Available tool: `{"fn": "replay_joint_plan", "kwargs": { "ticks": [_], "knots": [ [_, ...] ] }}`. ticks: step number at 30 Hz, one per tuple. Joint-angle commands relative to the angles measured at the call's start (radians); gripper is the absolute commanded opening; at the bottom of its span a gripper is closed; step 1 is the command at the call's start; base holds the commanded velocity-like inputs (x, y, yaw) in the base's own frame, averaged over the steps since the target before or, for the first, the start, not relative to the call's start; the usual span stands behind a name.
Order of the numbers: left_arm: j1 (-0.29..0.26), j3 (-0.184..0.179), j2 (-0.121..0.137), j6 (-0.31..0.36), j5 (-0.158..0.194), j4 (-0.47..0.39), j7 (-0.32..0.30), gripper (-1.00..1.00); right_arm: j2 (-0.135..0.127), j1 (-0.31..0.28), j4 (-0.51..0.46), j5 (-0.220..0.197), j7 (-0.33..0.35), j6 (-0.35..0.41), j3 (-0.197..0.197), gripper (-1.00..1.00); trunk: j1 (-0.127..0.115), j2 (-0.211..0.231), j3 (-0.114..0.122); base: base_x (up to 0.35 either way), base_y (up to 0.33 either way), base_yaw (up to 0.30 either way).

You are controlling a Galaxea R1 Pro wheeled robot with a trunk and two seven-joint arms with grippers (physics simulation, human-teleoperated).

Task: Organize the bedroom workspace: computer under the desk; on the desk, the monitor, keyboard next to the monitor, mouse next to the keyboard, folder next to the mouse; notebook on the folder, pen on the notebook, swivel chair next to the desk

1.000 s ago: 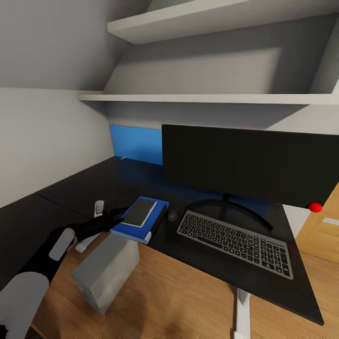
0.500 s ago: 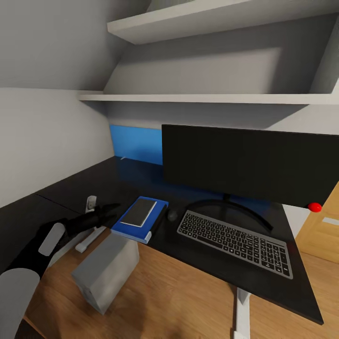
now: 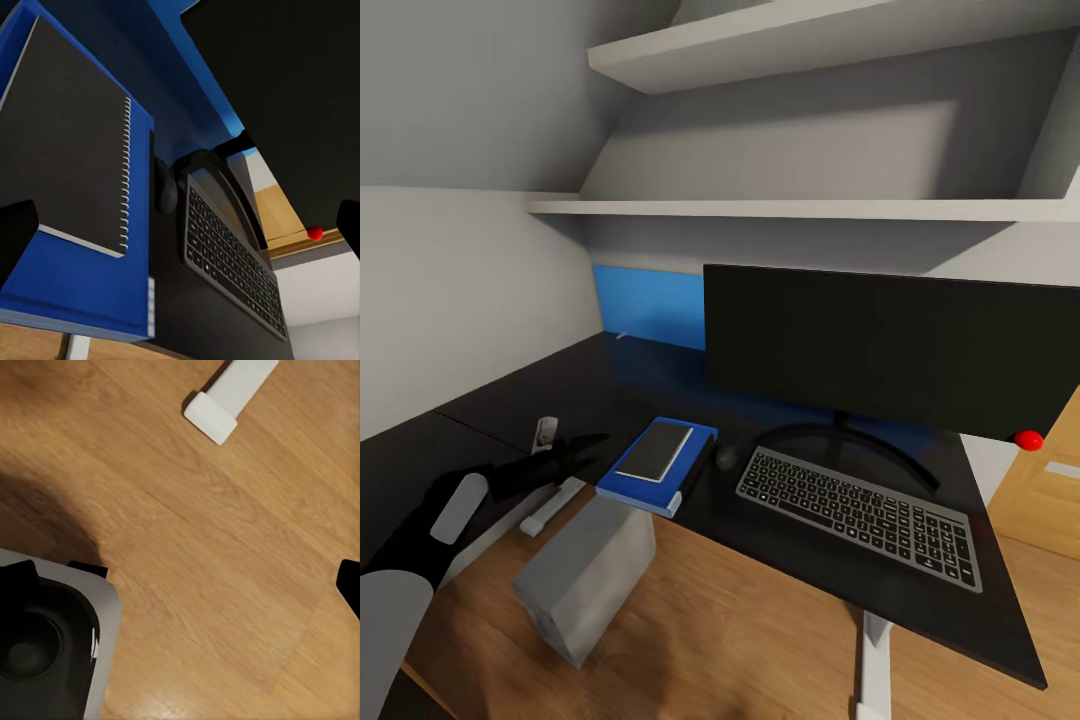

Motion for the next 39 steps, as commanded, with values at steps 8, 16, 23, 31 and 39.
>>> {"fn": "replay_joint_plan", "kwargs": {
  "ticks": [8, 16, 23, 31, 39],
  "knots": [
    [0.005, 0.013, -0.002, -0.001, 0.002, -0.001, 0.000, 1.00, 0.005, -0.015, -0.002, -0.016, -0.006, 0.002, 0.003, 1.00, 0.000, 0.000, -0.001, 0.000, 0.000, 0.016],
    [0.013, 0.051, -0.003, -0.010, 0.006, -0.003, 0.000, 1.00, 0.014, -0.039, -0.002, -0.025, -0.004, 0.010, -0.006, 1.00, 0.000, 0.000, -0.001, 0.000, 0.000, 0.178],
    [0.014, 0.055, -0.004, -0.012, 0.007, -0.004, -0.001, 1.00, 0.015, -0.043, 0.010, -0.027, -0.004, 0.011, -0.006, 1.00, 0.000, 0.000, -0.001, 0.000, 0.000, 0.238],
    [0.015, 0.055, -0.005, -0.012, 0.008, -0.021, -0.002, 1.00, 0.015, -0.043, 0.034, -0.027, -0.004, 0.011, -0.005, 1.00, 0.000, 0.000, -0.001, -0.144, -0.043, 0.124],
    [0.016, 0.054, -0.006, -0.012, 0.008, -0.033, -0.002, 1.00, 0.016, -0.043, 0.037, -0.027, -0.005, 0.011, -0.005, 1.00, 0.000, 0.000, -0.001, -0.155, -0.044, 0.016]
  ]
}}
